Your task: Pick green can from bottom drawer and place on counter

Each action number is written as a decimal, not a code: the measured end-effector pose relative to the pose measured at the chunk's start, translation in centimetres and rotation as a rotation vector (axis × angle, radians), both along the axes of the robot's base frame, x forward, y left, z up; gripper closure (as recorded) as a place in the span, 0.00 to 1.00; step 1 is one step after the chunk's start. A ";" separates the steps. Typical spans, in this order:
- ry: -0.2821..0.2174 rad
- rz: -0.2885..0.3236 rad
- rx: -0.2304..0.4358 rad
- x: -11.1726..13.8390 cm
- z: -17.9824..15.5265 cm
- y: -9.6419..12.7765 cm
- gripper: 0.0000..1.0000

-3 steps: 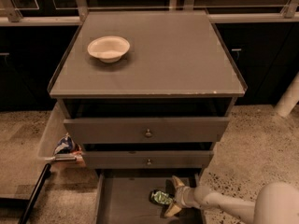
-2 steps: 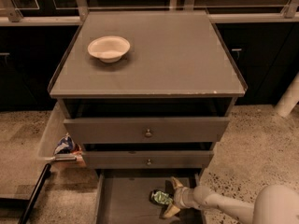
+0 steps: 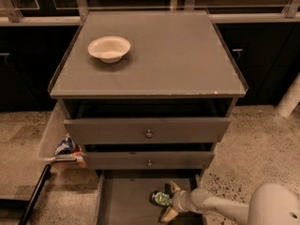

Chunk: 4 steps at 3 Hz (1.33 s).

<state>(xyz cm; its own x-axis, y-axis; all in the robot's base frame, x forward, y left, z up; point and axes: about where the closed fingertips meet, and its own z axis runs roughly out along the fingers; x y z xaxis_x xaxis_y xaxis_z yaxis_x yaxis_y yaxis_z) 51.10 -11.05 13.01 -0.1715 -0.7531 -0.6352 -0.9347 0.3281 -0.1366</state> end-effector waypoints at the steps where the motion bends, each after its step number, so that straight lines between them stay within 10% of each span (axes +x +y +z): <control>1: 0.000 0.000 0.000 0.0 0.0 0.0 0.16; 4: 0.010 0.003 0.017 -0.3 0.1 0.1 0.86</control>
Offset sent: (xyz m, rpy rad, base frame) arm 0.0000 0.0000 0.0000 0.0000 0.0000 0.0000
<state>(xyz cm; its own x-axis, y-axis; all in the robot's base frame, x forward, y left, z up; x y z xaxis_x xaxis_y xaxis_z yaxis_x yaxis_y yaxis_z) 50.81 -10.95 13.07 -0.1758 -0.7424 -0.6465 -0.9369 0.3277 -0.1215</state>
